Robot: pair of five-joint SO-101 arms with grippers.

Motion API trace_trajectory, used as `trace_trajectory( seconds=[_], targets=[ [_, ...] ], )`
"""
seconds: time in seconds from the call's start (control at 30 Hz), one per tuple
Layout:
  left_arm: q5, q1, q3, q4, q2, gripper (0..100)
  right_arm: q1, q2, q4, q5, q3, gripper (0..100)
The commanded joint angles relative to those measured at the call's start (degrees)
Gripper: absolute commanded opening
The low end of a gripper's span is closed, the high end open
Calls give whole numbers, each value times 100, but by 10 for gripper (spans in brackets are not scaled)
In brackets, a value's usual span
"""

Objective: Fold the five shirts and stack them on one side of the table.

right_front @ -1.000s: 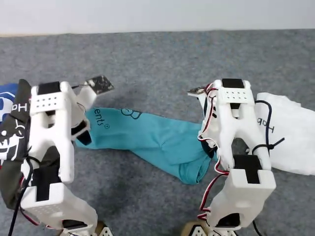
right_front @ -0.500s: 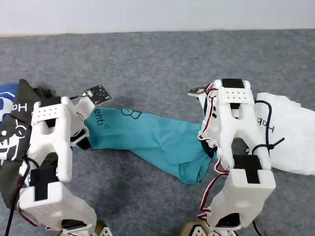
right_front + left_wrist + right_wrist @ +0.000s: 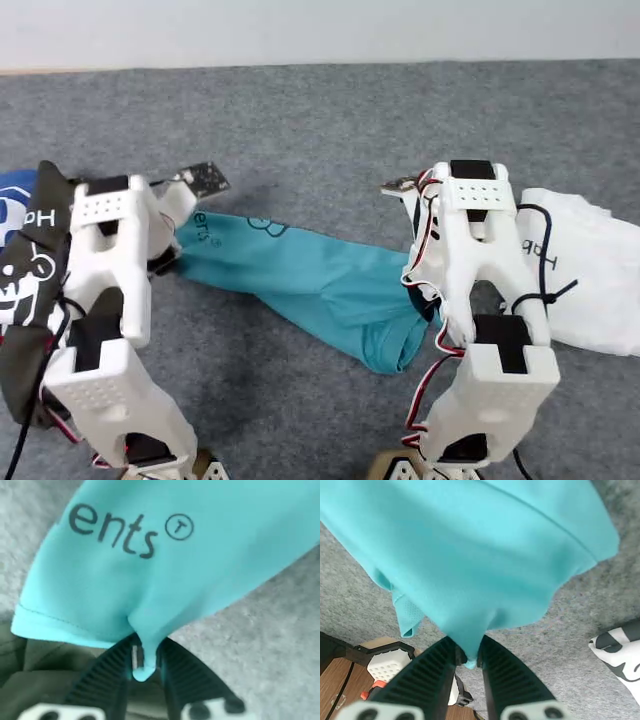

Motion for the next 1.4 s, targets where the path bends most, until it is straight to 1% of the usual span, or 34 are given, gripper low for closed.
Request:
trace_trajectory(
  seconds=[0.0, 0.23, 0.37, 0.53, 0.77, 1.03, 1.1, 1.23, 1.37],
  targets=[
    [35, 97, -901, 756, -44, 4, 22, -207, 198, -88, -290, 11],
    [44, 211, -2747, 2154, -44, 4, 66, -989, 207, -132, -615, 10],
    [484, 325, -3512, 2163, -105, 4, 277, -1385, 207, -141, -1204, 10],
    [941, 457, -4171, 2163, -387, 4, 532, -1824, 207, -141, -2347, 10],
    [2101, 774, -5288, 2154, -695, 5, 514, -2062, 198, -123, -4299, 10],
    [3508, 738, -7231, 2154, -1020, 5, 532, -2062, 198, 167, -6585, 10],
    [3692, 730, -7600, 2154, -1169, 5, 532, -2070, 198, 281, -7077, 10],
    [3736, 730, -7987, 2163, -1547, 5, 541, -2079, 198, 598, -7938, 10],
    [3719, 730, -7978, 2171, -2048, 5, 901, -2079, 198, 923, -8633, 10]
  ],
)
